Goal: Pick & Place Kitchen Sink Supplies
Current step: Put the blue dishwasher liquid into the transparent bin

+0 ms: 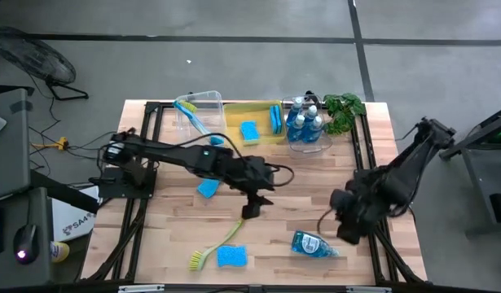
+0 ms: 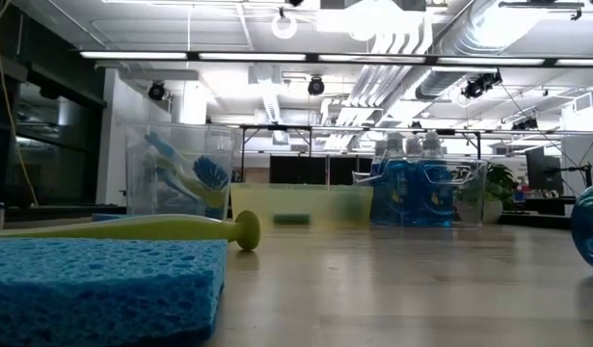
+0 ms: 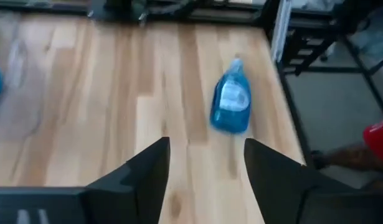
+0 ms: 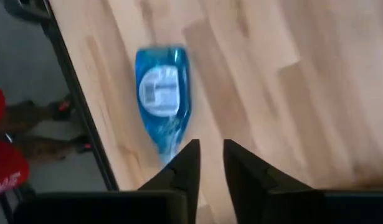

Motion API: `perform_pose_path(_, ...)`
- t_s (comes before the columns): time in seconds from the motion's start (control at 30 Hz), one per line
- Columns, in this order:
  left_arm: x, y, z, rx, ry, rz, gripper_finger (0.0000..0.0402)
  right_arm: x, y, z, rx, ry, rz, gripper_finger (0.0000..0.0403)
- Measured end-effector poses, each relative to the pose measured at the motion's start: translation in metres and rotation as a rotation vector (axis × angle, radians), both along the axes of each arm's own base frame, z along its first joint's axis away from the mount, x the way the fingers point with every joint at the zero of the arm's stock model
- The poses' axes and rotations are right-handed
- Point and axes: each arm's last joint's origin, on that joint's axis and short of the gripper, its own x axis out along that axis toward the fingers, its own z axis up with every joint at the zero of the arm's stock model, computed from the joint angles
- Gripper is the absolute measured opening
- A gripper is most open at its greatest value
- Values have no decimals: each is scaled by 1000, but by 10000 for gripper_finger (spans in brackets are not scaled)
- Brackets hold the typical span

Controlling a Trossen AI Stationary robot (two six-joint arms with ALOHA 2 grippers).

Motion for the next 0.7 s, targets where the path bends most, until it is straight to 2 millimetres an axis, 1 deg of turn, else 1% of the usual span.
perform_pose_path(0.07, -16, 2, 0, 4, 12, 6, 192, 2, 12, -8, 9, 40, 0, 85)
perform_pose_path(0.13, -31, 2, 4, -4, -34, 19, 187, 4, 23, -15, 32, 77, 2, 111)
perform_pose_path(0.33, -75, -3, -6, -81, -159, 35, 182, 10, 50, -39, 81, 207, -1, 200)
perform_pose_path(0.4, -89, -5, -7, -108, -213, 54, 182, 16, 59, -47, 105, 229, 7, 229)
perform_pose_path(0.5, -107, -11, -11, -131, -261, 79, 182, 29, 74, -59, 160, 205, 31, 266)
perform_pose_path(0.57, -118, -16, -15, -139, -276, 81, 182, 36, 85, -70, 167, 186, 62, 283)
perform_pose_path(0.6, -123, -20, -14, -149, -299, 80, 182, 37, 90, -76, 154, 182, 78, 288)
perform_pose_path(0.7, -138, -28, -17, -154, -315, 99, 182, 38, 98, -93, 86, 179, 84, 293)
